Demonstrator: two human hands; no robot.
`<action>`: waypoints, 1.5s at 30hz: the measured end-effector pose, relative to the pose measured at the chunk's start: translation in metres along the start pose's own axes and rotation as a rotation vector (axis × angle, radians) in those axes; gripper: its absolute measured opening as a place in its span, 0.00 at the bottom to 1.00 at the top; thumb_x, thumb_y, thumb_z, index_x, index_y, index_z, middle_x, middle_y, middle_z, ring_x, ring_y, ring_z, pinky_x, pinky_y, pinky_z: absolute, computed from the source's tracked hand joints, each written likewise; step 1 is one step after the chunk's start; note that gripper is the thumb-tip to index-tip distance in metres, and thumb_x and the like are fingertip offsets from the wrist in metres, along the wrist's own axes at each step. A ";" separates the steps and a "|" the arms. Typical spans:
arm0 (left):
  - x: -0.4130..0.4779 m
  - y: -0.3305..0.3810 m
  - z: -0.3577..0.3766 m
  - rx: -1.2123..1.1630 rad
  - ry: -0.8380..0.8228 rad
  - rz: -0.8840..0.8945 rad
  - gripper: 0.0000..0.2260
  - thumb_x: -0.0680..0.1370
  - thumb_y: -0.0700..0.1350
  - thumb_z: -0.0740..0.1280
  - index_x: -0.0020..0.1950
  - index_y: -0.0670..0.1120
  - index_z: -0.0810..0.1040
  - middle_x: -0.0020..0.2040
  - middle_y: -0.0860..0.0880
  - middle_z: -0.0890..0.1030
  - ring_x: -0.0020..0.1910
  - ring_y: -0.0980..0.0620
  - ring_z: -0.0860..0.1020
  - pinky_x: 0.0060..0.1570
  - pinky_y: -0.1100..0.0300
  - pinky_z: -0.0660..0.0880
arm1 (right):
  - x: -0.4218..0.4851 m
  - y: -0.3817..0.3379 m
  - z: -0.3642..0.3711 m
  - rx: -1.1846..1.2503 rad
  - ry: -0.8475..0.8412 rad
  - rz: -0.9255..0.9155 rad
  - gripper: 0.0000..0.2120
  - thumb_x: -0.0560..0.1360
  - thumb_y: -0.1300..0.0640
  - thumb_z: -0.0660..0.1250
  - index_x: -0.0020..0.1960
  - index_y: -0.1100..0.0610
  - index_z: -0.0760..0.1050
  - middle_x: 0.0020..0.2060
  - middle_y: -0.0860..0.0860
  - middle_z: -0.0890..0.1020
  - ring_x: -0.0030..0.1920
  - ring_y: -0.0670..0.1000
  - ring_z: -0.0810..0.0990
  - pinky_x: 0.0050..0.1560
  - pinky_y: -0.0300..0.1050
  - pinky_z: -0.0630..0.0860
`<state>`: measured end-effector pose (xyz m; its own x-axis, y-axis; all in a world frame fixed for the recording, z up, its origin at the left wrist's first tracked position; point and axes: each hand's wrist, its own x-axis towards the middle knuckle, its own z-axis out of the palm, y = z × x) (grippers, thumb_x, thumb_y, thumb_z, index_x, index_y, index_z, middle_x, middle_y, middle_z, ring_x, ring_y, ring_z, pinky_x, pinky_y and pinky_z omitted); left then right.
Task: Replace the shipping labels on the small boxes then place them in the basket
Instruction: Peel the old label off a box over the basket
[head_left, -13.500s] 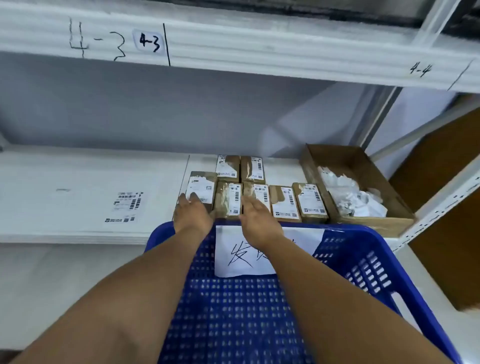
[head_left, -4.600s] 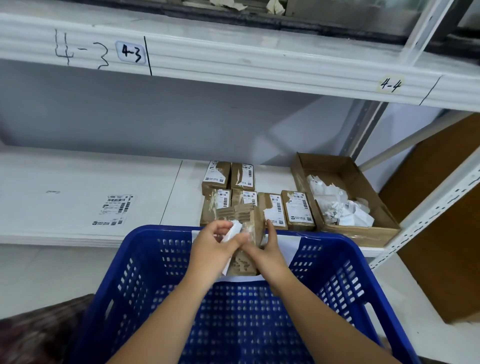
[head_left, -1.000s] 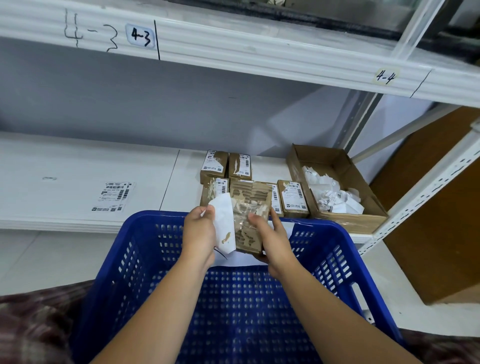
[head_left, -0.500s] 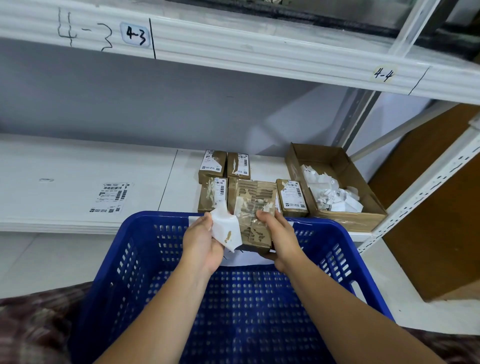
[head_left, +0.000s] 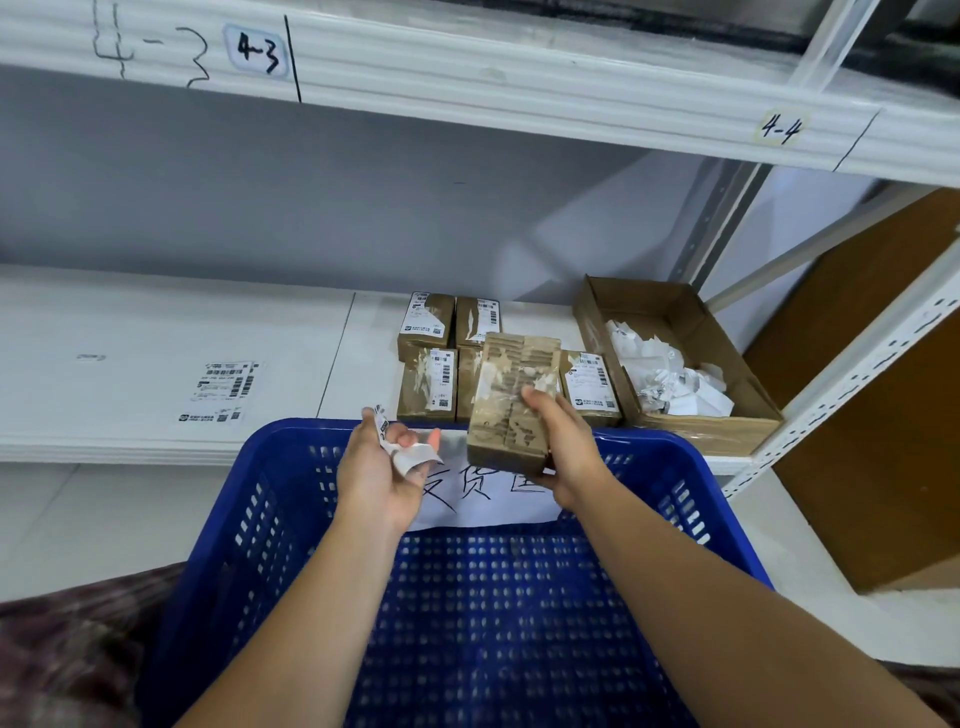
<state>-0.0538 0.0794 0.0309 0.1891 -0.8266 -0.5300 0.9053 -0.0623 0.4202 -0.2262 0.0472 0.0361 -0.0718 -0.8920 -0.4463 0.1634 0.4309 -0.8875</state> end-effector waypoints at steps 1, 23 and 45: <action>0.002 0.003 -0.002 0.033 0.012 0.020 0.11 0.81 0.53 0.59 0.44 0.47 0.70 0.25 0.52 0.67 0.23 0.55 0.66 0.26 0.62 0.75 | 0.003 -0.002 -0.002 0.027 0.010 0.006 0.24 0.74 0.47 0.70 0.69 0.49 0.71 0.49 0.50 0.85 0.45 0.49 0.83 0.37 0.45 0.80; 0.048 -0.012 0.046 0.509 -0.216 0.153 0.26 0.72 0.24 0.50 0.62 0.48 0.68 0.52 0.45 0.71 0.43 0.51 0.71 0.39 0.60 0.68 | 0.098 -0.028 0.024 -0.104 -0.025 -0.069 0.29 0.74 0.42 0.70 0.68 0.56 0.70 0.58 0.53 0.82 0.52 0.51 0.82 0.46 0.45 0.77; 0.055 -0.052 0.059 0.820 -0.228 0.373 0.10 0.80 0.39 0.62 0.59 0.48 0.76 0.43 0.48 0.81 0.31 0.53 0.81 0.27 0.66 0.74 | 0.093 -0.014 0.021 -0.346 0.353 -0.444 0.13 0.79 0.45 0.63 0.55 0.54 0.77 0.50 0.50 0.81 0.53 0.51 0.78 0.56 0.46 0.73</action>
<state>-0.1132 0.0042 0.0229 0.2559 -0.9573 -0.1342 0.2324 -0.0738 0.9698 -0.2149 -0.0448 0.0089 -0.3875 -0.9218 0.0115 -0.2770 0.1045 -0.9552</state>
